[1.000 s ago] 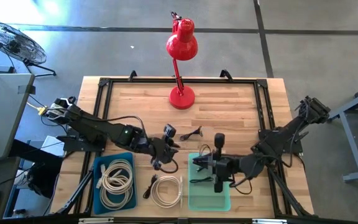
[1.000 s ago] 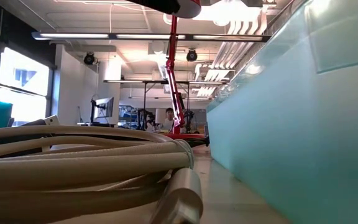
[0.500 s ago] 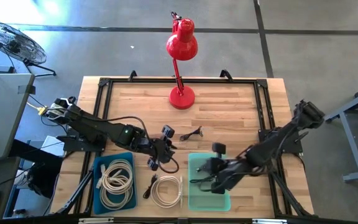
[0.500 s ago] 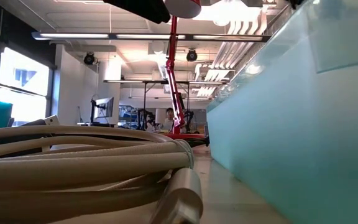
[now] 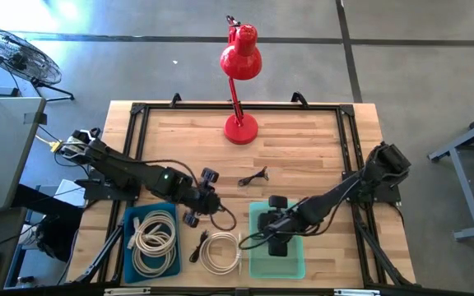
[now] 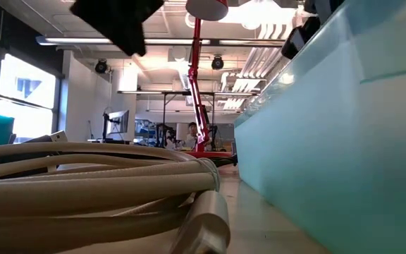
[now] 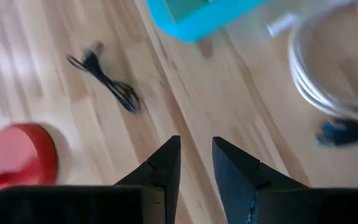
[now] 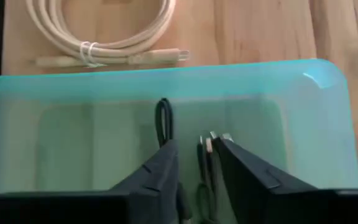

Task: Pick & Place USB Port
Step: Put the black USB cable into the green bin

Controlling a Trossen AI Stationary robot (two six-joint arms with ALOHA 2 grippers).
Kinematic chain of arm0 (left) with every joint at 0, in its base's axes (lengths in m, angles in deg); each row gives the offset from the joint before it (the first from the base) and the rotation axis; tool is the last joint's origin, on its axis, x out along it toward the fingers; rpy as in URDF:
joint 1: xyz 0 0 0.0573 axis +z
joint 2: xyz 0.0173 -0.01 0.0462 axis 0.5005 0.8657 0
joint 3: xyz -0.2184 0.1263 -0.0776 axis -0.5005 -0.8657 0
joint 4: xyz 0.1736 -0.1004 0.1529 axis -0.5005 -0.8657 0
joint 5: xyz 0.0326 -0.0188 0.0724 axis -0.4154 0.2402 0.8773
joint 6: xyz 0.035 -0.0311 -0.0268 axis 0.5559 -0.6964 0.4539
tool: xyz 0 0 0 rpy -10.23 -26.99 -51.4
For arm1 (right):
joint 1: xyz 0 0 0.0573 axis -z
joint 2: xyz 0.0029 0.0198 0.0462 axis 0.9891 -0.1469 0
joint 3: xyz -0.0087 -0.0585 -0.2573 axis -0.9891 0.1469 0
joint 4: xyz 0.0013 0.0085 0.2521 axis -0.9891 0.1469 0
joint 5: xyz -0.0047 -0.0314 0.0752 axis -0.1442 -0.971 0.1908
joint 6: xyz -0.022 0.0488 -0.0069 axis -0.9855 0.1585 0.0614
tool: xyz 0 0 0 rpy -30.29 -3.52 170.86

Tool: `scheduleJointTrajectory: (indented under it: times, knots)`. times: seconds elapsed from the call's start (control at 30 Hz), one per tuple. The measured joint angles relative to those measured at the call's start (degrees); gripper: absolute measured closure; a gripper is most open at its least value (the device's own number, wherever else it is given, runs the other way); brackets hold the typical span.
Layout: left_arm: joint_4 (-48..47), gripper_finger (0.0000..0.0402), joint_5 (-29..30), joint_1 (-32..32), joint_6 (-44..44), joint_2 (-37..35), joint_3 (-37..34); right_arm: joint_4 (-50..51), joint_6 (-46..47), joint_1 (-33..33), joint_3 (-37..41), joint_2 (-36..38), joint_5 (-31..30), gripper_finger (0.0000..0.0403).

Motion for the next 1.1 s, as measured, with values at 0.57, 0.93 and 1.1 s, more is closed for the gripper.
scheduleJointTrajectory:
  times: [0.57, 0.93, 1.1]
  knots:
    - [-15.27, 0.0314, 12.28, -16.04, -21.38, 0.00, 0.00, 1.33, -24.49, 19.57, 0.00, 10.89, 5.54, 0.0204]
    - [-14.60, 0.0314, 22.81, -24.30, -33.92, -0.02, -4.73, 4.48, -38.68, 34.43, 0.00, 7.06, 20.21, 0.0221]
    - [-14.62, 0.0314, 23.07, -24.13, -37.86, -0.02, -7.84, 5.38, -41.67, 35.86, 0.00, 4.20, 20.48, 0.0222]
